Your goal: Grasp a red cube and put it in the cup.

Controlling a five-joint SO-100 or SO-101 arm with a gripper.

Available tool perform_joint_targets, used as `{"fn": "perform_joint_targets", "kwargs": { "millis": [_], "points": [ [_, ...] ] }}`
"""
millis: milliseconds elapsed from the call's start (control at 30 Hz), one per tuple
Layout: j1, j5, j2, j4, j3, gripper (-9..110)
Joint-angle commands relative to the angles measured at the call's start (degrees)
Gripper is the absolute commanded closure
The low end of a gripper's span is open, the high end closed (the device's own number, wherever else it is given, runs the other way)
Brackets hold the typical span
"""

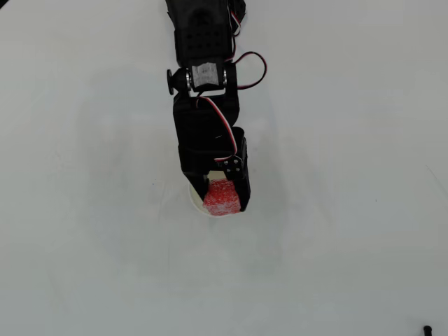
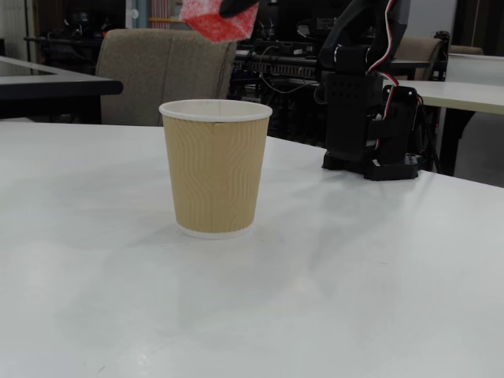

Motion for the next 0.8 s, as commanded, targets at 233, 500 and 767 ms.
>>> {"fn": "perform_joint_targets", "kwargs": {
  "millis": [233,500,767],
  "points": [
    [1.3,-0.4,2.0,0.8,-1.1,74],
    [1.6,-0.4,2.0,1.8,-1.1,74],
    [1.9,-0.4,2.0,2.9,-1.1,74]
  ]
}}
